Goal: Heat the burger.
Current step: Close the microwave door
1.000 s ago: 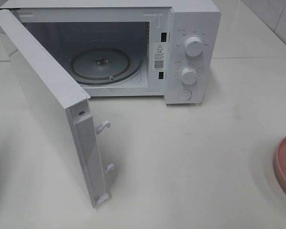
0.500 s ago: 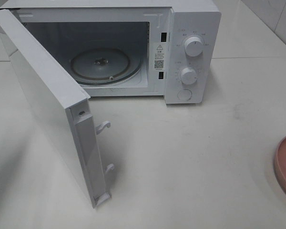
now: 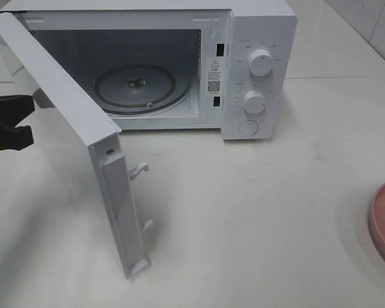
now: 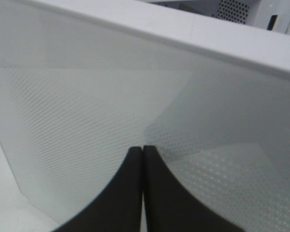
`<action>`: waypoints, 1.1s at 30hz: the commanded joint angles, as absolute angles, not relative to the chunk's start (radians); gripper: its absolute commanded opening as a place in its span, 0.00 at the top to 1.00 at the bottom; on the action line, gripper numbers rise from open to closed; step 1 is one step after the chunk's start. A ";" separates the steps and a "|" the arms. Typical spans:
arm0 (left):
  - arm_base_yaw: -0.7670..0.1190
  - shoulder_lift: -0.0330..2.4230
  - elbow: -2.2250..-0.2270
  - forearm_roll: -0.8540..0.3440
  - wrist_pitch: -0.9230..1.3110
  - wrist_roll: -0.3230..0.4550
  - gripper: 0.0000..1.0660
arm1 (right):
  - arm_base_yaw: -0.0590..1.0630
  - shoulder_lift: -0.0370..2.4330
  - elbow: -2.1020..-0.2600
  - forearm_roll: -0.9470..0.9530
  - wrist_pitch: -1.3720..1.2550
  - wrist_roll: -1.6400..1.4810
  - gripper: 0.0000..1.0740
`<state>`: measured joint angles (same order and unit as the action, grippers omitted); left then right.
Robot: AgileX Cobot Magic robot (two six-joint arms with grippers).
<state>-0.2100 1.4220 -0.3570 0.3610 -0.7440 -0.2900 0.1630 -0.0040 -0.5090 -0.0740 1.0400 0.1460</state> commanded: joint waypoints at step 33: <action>-0.650 1.757 -0.736 -0.358 -0.762 0.116 1.00 | 0.154 -0.029 -0.508 -0.076 1.039 0.137 0.30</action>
